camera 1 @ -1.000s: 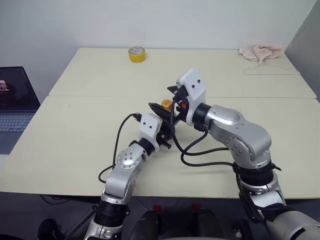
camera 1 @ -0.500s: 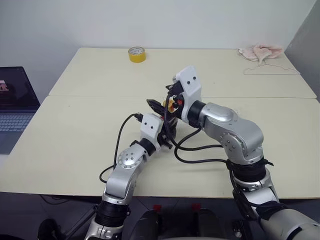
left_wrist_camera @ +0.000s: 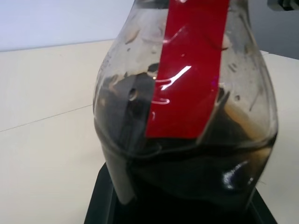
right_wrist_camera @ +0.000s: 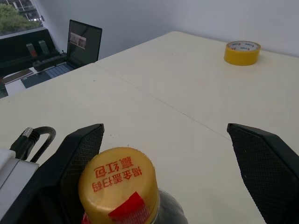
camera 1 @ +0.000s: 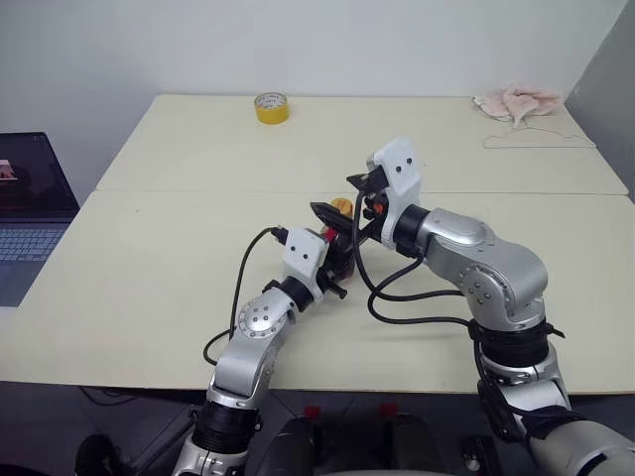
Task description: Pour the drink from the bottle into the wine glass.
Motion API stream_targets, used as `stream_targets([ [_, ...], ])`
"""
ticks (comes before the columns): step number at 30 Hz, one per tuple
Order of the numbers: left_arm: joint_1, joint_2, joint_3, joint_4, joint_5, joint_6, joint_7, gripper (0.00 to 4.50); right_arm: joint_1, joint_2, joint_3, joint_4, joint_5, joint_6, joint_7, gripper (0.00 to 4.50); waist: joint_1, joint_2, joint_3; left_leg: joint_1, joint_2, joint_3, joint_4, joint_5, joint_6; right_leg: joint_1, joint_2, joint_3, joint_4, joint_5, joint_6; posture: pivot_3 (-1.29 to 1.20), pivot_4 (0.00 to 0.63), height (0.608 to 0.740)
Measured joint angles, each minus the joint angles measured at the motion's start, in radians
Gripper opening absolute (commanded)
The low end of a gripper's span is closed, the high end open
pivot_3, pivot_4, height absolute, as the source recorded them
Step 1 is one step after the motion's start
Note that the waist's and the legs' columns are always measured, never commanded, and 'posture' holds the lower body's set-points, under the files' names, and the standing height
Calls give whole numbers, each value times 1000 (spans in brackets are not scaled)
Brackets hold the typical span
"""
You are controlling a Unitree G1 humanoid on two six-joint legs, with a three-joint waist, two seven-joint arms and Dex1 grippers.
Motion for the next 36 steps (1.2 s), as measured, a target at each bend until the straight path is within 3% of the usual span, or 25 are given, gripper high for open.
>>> stream_targets([
  [9, -2, -1, -7, 12, 0, -12, 5, 998, 74, -172, -68, -41, 100, -69, 168, 4500, 2, 0, 0, 0, 0, 1, 0, 0, 0, 0, 0, 0, -1, 0, 0, 0, 150, 740],
  [16, 4, 8, 36, 12, 0, -39, 11, 951, 154, -288, -218, -30, 214, -101, 319, 4500, 2, 0, 0, 0, 0, 1, -1, 0, 0, 1, 0, 0, -2, 0, 0, 0, 150, 740],
  [22, 5, 7, 32, 12, 0, -40, 8, 951, 146, -257, -200, -66, 298, -102, 370, 4500, 0, 0, 0, 0, 1, 2, -1, 0, 0, 1, 1, 0, -2, 0, 0, 0, 150, 740],
  [28, 6, 5, 31, 11, 1, -41, 8, 933, 10, -151, -100, 12, 223, -71, 196, 4500, 7, 0, 0, 0, 0, 0, 0, 0, 0, 1, 0, -1, -2, 0, 0, 0, 150, 740],
  [36, 11, 3, 34, 11, 10, -41, 13, 902, 3, -97, -68, 40, 221, -56, 156, 4500, 3, 0, 0, 0, 1, 1, 0, 0, 0, 1, 0, 0, -1, 0, 0, 0, 150, 740],
])
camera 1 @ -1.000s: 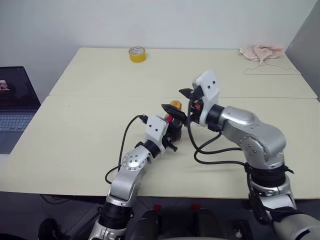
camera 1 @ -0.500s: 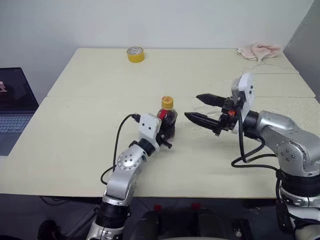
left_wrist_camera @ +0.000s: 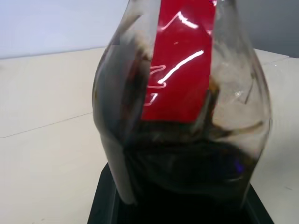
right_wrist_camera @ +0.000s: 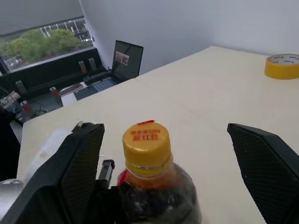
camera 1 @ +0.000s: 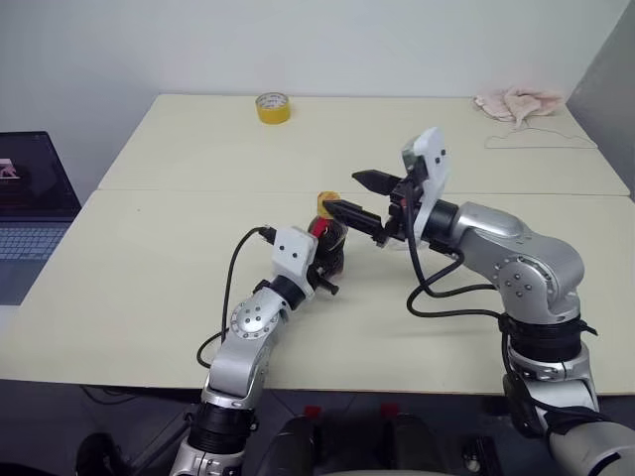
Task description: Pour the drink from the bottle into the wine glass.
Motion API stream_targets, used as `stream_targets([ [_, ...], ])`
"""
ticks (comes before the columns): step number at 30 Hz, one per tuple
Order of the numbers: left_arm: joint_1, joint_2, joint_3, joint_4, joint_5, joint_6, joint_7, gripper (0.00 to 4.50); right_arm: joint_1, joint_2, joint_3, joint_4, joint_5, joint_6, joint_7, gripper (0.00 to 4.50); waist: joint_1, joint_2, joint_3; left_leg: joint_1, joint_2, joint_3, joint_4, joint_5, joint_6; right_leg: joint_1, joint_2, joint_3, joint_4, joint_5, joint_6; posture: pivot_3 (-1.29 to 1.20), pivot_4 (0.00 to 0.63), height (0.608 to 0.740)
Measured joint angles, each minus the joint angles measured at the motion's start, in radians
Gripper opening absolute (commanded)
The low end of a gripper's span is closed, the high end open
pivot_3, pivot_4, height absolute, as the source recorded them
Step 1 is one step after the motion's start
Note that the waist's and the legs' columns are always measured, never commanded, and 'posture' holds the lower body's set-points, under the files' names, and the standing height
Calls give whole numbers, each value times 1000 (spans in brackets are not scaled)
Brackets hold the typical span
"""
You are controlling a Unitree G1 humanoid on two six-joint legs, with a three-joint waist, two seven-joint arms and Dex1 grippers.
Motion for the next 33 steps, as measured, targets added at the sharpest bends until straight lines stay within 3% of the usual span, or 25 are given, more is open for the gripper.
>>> stream_targets([
  [10, 1, -5, -4, 0, 3, -3, 9, 902, -74, 66, 35, 47, -16, 16, -30, 4500, -1, 0, 0, 0, 0, 0, 0, 0, 0, 0, 0, 0, 0, 0, 0, 0, 150, 740],
  [33, 4, -5, -5, 0, 5, -14, 13, 900, -133, 100, 66, 184, -124, 16, -58, 4500, -2, 0, 0, 0, 0, 0, 0, 0, 0, -1, 0, 0, 1, 0, 0, 0, 150, 740],
])
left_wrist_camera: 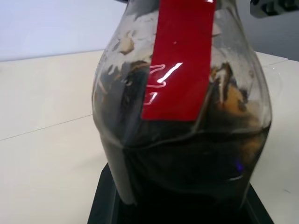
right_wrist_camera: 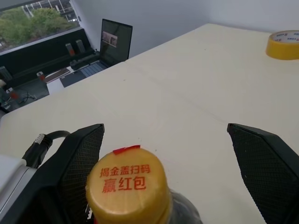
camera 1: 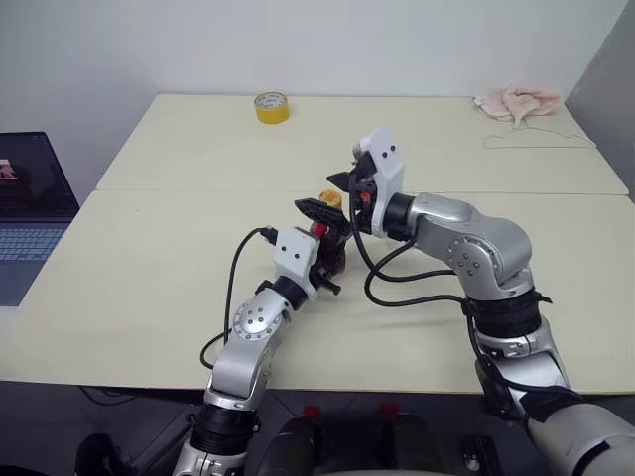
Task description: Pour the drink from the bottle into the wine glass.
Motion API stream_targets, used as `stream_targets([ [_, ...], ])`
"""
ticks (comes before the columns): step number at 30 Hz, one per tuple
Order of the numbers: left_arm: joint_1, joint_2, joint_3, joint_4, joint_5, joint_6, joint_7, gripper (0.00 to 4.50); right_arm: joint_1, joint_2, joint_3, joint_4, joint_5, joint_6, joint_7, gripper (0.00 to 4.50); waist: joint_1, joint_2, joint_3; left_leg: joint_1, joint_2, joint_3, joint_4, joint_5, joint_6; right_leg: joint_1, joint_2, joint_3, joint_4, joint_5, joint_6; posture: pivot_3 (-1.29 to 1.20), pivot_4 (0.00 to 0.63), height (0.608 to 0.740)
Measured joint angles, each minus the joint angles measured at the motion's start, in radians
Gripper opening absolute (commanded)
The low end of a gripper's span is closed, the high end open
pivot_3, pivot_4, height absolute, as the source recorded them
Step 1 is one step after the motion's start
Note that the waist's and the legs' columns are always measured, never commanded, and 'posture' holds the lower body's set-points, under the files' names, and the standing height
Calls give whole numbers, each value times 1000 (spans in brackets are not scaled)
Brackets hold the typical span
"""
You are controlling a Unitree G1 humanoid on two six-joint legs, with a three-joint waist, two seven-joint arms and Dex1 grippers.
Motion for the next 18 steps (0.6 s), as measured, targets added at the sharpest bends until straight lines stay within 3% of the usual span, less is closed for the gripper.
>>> stream_targets([
  [13, 0, 7, -1, 16, 1, 0, -4, 900, 45, -96, -22, -51, 36, 23, 66, 4500, 0, 0, 0, 0, 0, 0, 0, 0, 0, 0, 0, 0, 0, 0, 0, 0, 150, 740],
  [18, 0, 10, 1, 21, 4, 0, 2, 899, 131, -156, -101, -119, 104, 51, 87, 4500, 2, 0, 0, 0, 0, 0, 0, 0, 0, 0, 0, 0, -1, 0, 0, 0, 150, 740],
])
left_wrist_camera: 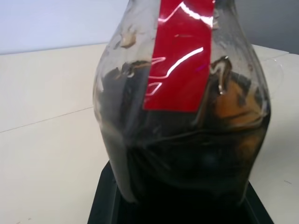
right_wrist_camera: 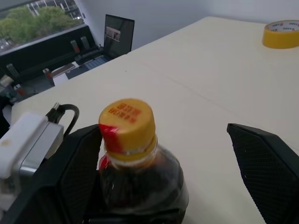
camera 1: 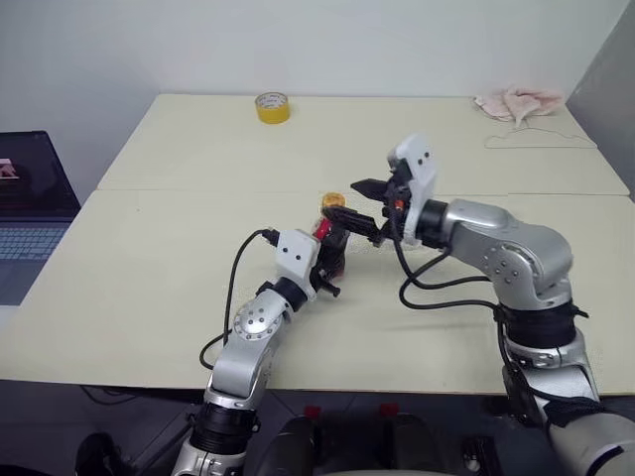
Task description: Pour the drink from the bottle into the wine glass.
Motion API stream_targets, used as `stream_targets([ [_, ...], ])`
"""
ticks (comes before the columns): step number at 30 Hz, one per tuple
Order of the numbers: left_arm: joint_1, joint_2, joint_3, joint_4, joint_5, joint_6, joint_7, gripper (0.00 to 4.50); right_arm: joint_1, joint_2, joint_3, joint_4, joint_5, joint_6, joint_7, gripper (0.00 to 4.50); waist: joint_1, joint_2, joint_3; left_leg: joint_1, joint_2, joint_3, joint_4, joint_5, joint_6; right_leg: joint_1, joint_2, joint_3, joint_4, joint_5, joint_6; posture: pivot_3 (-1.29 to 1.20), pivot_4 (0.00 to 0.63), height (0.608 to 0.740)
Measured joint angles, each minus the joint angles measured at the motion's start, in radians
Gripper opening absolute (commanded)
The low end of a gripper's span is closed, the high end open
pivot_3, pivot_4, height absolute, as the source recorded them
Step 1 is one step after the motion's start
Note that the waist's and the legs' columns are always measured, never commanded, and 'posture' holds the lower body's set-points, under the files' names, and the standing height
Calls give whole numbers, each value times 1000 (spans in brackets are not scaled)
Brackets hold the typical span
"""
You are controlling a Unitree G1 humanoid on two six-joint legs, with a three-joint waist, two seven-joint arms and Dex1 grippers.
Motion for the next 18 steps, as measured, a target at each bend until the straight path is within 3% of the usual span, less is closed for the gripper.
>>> stream_targets([
  [4, 5, 17, 26, -6, 0, -6, 0, 898, 77, -84, -136, -16, 26, 6, 5, 4500, 3, 0, 0, 0, 0, 0, 0, 0, 0, 0, 0, 0, 0, 0, 0, 0, 150, 740],
  [8, 5, 18, 33, -7, 0, -7, -3, 898, 127, -140, -126, -93, 69, -2, 109, 4500, -4, 0, 0, 1, 2, 2, -1, 0, 0, 0, 1, 1, 0, 0, 0, 0, 150, 740],
  [12, 1, 11, 29, -6, 0, -8, -4, 872, 109, -118, -84, -106, 97, -30, 151, 4500, -3, 0, 0, 1, 2, 2, -1, 0, 0, 0, 1, 1, 0, 0, 0, 0, 150, 740],
  [18, -3, 11, 30, -6, 1, -13, -4, 871, 21, -34, -52, -94, 96, -53, 99, 4500, -1, 0, 0, 1, 1, 1, -1, 0, 0, 0, 1, 0, -1, 0, 0, 0, 150, 740],
])
